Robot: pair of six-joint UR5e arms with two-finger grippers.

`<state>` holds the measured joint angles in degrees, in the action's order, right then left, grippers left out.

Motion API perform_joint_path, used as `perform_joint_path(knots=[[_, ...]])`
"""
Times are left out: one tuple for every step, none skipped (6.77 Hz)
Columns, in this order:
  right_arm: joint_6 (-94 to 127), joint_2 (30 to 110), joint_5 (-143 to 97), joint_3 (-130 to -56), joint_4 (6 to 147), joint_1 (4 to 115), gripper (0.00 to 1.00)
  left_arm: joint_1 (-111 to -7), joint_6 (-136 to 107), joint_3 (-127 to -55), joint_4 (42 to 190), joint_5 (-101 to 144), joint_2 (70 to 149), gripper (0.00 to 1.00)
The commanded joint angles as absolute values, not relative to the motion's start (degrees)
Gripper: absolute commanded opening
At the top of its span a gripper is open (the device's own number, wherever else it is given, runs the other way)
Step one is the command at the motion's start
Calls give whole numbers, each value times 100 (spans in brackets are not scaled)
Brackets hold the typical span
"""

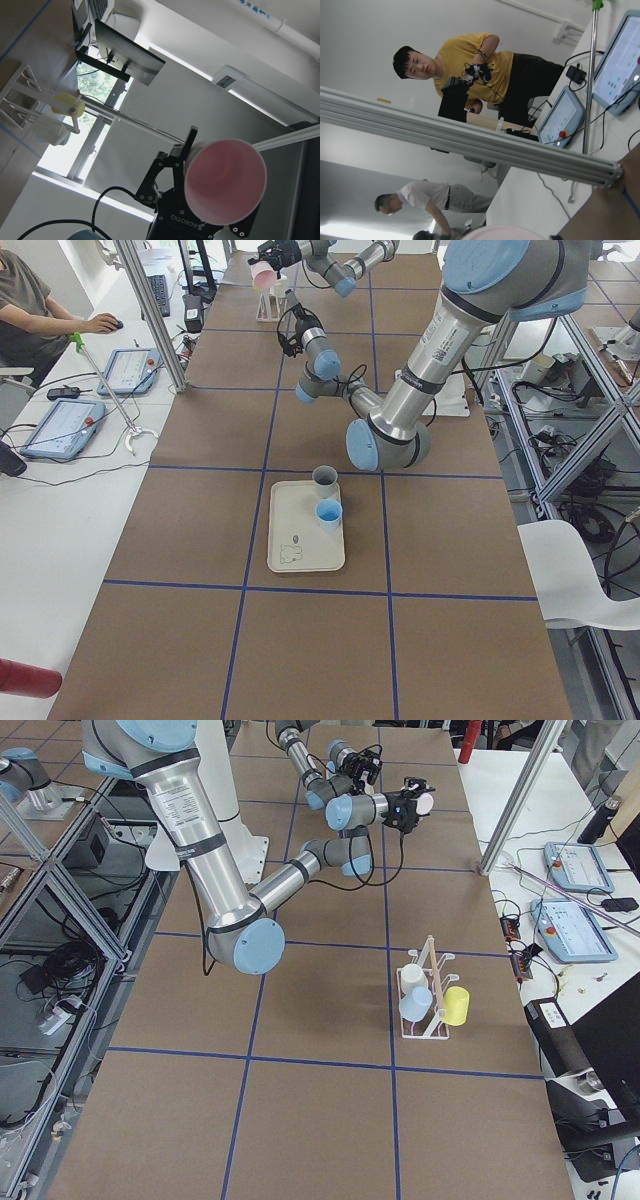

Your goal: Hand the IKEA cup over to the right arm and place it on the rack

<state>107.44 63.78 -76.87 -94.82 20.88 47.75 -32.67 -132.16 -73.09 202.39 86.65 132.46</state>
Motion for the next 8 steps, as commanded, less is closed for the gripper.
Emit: perform_joint_path(knots=[[9385,6539,-7963,-9246,3034,5430,0,-3322,-12370,-7339,19665,8692,13254,100],[9065,6548,-7919,-9272,3615,5693,0,-3348,-12166,-7339,19539,8710,13245,100],[8609,6652,-7832,-9255,3856,5948,0,-3392,-11886,-7348,19425,8701,13228,100],[7943,6766,-7779,-9246,4102,6168,0,-3401,-11474,-7348,19259,8701,13219,100],[7475,6794,-7561,-9237,4548,6300,0,-3410,-11444,-7348,19187,8701,13219,100],[6740,6794,-7124,-9046,4822,6319,0,-3401,-11435,-7348,19187,8701,13210,100],[6463,6794,-6893,-8722,4790,6311,0,-3401,-11435,-7339,19178,8701,13201,100],[6443,6794,-6717,-8432,4747,6311,0,-3401,-11435,-7356,19030,8701,13201,100]])
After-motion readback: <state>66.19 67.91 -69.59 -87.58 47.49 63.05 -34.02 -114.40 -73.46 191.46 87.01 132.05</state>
